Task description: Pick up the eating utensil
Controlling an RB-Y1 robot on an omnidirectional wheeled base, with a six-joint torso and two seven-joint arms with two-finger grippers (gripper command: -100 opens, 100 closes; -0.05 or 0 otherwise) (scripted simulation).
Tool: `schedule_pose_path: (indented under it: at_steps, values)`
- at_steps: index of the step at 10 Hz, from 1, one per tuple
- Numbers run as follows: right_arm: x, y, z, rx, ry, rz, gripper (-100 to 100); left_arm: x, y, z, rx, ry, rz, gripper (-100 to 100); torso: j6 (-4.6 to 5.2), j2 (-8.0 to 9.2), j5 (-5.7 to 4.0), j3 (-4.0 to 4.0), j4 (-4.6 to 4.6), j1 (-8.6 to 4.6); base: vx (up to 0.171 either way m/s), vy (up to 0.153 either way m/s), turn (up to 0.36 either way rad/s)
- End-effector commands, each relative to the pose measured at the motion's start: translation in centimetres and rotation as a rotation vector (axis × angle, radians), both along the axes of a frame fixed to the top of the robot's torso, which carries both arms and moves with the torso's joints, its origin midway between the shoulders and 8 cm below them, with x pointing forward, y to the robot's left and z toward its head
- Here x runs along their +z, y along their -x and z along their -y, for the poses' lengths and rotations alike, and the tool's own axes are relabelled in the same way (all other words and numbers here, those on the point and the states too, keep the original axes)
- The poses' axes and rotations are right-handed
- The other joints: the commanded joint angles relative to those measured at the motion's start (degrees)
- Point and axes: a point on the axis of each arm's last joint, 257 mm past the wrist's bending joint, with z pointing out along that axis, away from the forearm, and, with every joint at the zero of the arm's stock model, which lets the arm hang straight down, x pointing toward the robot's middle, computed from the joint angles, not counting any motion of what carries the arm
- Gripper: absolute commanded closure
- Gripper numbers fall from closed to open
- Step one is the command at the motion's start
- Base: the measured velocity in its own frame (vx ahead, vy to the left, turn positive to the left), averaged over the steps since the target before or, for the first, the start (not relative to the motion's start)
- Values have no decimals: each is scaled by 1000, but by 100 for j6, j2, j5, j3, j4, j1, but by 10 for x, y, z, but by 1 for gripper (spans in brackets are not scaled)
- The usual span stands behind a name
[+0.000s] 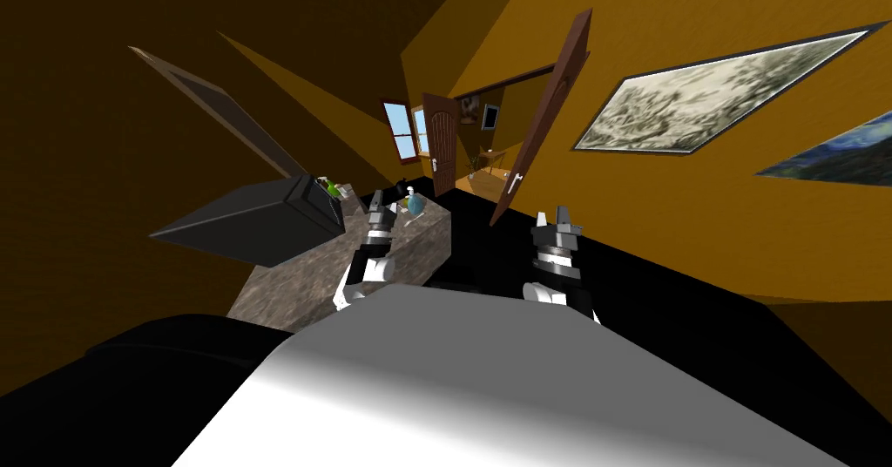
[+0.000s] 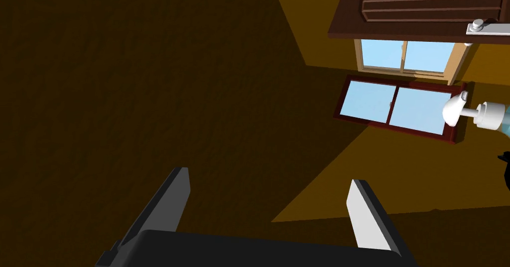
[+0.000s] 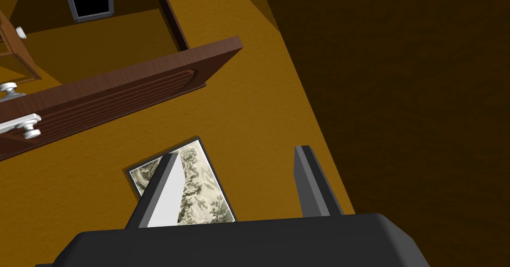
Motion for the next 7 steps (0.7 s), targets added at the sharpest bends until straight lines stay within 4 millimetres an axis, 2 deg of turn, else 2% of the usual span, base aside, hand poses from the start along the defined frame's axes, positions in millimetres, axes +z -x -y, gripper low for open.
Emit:
schedule_pose_path:
  at_steps: [1, 7]
  values:
    - [0, 0, 0, 0, 0, 0, 0, -5, -5, -6, -3, 13, -38, -100, 0, 0, 0, 0, 0, 0, 31, -56, 138]
    - [0, 0, 0, 0, 0, 0, 0, -31, -21, -28, 0, 59, -176, -100, 1, 0, -1, 0, 0, -2, 9, -52, 95]
